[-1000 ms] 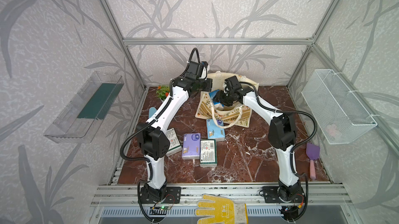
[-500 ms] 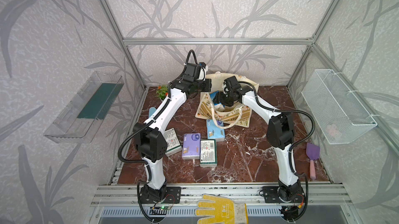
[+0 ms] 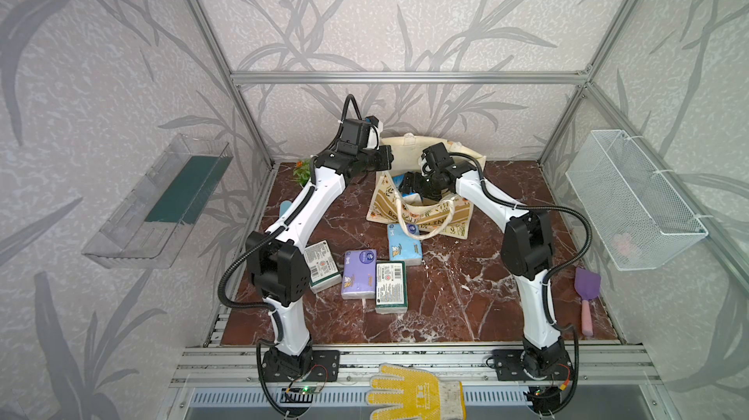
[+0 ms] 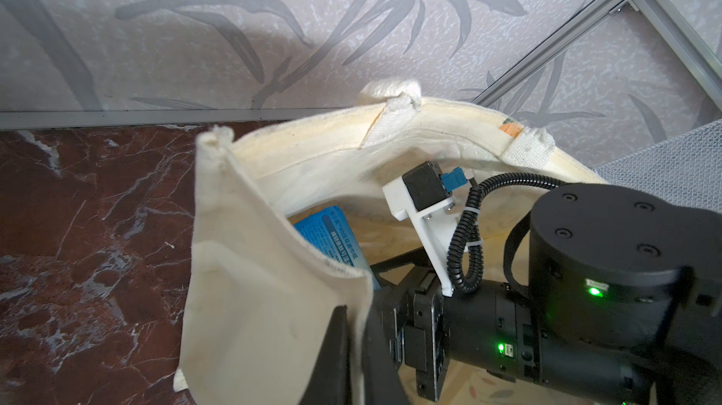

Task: Put tissues into the canvas bag
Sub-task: Place the pack of facial tissues in the canvas bag.

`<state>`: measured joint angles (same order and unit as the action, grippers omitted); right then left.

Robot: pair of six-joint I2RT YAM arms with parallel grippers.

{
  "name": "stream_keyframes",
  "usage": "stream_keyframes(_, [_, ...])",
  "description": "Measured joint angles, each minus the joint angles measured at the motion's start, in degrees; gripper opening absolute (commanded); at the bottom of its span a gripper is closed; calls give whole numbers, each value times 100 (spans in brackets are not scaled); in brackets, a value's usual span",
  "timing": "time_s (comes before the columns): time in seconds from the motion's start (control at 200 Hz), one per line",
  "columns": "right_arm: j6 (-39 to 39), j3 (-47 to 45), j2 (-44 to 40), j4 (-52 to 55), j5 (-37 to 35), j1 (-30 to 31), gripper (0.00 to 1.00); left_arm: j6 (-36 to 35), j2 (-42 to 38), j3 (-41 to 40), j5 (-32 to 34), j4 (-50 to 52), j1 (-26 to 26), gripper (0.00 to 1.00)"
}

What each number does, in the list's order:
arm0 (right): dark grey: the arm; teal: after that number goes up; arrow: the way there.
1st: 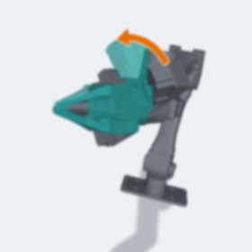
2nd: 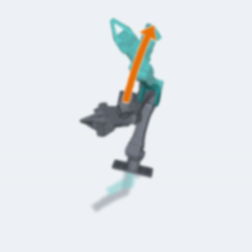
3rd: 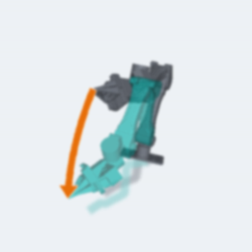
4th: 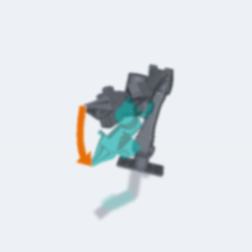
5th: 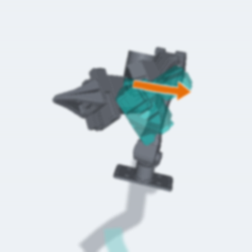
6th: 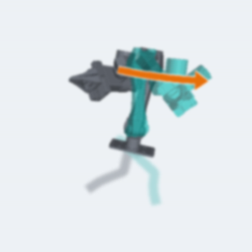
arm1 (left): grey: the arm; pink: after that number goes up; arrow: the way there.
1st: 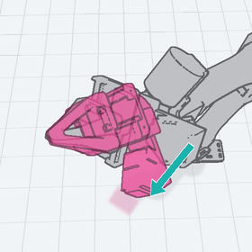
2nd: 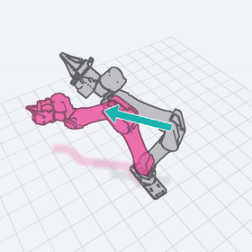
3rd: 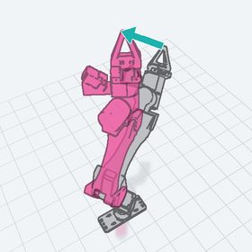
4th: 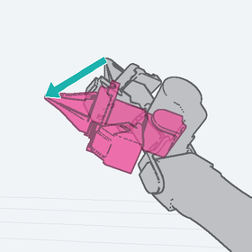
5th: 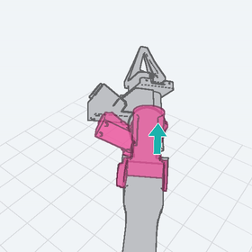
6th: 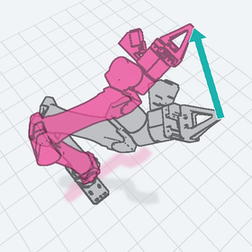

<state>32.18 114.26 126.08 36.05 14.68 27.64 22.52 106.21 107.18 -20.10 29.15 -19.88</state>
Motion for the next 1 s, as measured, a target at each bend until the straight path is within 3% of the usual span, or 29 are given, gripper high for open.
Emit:
stream_keyframes(0.66, [-227,31,-463,66,-50,-22,99,393,-623,-1102,133,-901,74,29])
stream_keyframes(0.795, [-234,35,-658,63,-17,-22,99,424,-680,-1180,216,-953,96,38])
stream_keyframes(1.0, [-275,35,-920,61,-9,-22,99,428,-763,-1360,348,-1010,118,62])
